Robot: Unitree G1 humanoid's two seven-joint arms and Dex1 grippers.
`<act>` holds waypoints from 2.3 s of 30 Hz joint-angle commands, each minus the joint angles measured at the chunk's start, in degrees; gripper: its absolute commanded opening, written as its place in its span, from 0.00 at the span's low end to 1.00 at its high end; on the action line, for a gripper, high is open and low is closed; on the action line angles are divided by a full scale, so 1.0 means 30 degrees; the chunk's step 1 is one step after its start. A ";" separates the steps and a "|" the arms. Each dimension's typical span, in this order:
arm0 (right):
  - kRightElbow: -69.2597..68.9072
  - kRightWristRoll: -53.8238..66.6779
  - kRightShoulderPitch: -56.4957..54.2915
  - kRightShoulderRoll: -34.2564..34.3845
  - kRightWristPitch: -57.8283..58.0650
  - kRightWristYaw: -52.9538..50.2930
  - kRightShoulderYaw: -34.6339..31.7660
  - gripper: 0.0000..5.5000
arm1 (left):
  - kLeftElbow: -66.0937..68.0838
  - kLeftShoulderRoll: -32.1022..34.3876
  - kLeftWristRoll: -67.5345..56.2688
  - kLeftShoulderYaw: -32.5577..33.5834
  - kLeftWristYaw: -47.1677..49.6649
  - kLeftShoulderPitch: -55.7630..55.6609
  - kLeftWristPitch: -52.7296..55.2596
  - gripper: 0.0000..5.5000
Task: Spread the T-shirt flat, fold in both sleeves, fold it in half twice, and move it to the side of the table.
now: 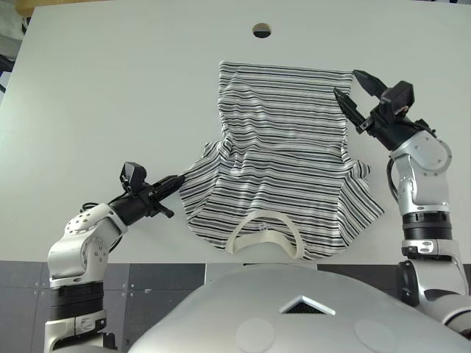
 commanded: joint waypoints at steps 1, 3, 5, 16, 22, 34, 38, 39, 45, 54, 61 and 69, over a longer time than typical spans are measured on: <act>0.0242 -0.0243 -0.0432 0.0099 -0.0188 -0.0041 0.0153 0.43 | 0.0327 0.0526 0.0445 0.0012 -0.0130 0.0589 0.0300 0.02; 0.0317 -0.0240 -0.0504 0.0127 -0.0212 -0.0040 0.0178 0.43 | 0.0260 0.0830 0.0283 0.0401 -0.0611 0.0503 -0.0019 0.02; 0.0356 -0.0237 -0.0553 0.0147 -0.0234 -0.0053 0.0209 0.43 | 0.0318 0.1170 0.0062 0.0833 -0.1249 0.0404 -0.0378 0.02; 0.0322 -0.0161 -0.0723 0.0060 -0.0265 -0.0025 0.0311 0.43 | 0.0150 0.2172 -0.0202 0.2066 -0.4205 0.0686 -0.2091 0.02; 0.0257 -0.0112 -0.0797 0.0048 -0.0211 0.0008 0.0337 0.43 | -0.3729 0.1711 -0.1000 0.1533 -0.4054 0.1702 -0.1735 0.02; 0.0169 -0.0072 -0.0905 0.0060 -0.0119 0.0098 0.0434 0.43 | -0.6613 0.0391 -0.2642 -0.0376 -0.2124 0.1061 -0.0268 0.02; 0.0141 -0.0006 -0.0833 -0.0014 -0.0109 0.0173 0.0377 0.43 | -0.6347 -0.0109 -0.2561 -0.1147 -0.1862 0.0961 -0.0421 0.02; 0.0102 0.0021 -0.0790 -0.0049 -0.0086 0.0183 0.0329 0.43 | -0.6208 -0.0307 -0.2493 -0.1524 -0.1801 0.0861 -0.0448 0.02; 0.0049 0.0106 -0.0712 -0.0148 -0.0042 0.0246 0.0220 0.43 | -0.5864 -0.1146 -0.2361 -0.3443 -0.1499 0.0232 -0.0333 0.02; -0.0082 0.0226 -0.0473 -0.0415 0.0006 0.0300 -0.0047 0.43 | -0.4820 -0.1632 -0.1758 -0.4314 -0.1101 -0.0126 -0.0763 0.17; 0.0025 0.0615 -0.0090 -0.2025 0.2192 0.0332 -0.1206 0.43 | -0.5248 -0.2025 -0.1964 -0.4330 -0.0917 -0.0112 -0.1077 0.37; 0.3962 0.4326 0.1695 -1.0086 0.9081 1.3718 -0.1826 0.43 | -0.4949 -0.6757 0.1825 -0.0857 0.5093 -0.4913 -0.9824 0.40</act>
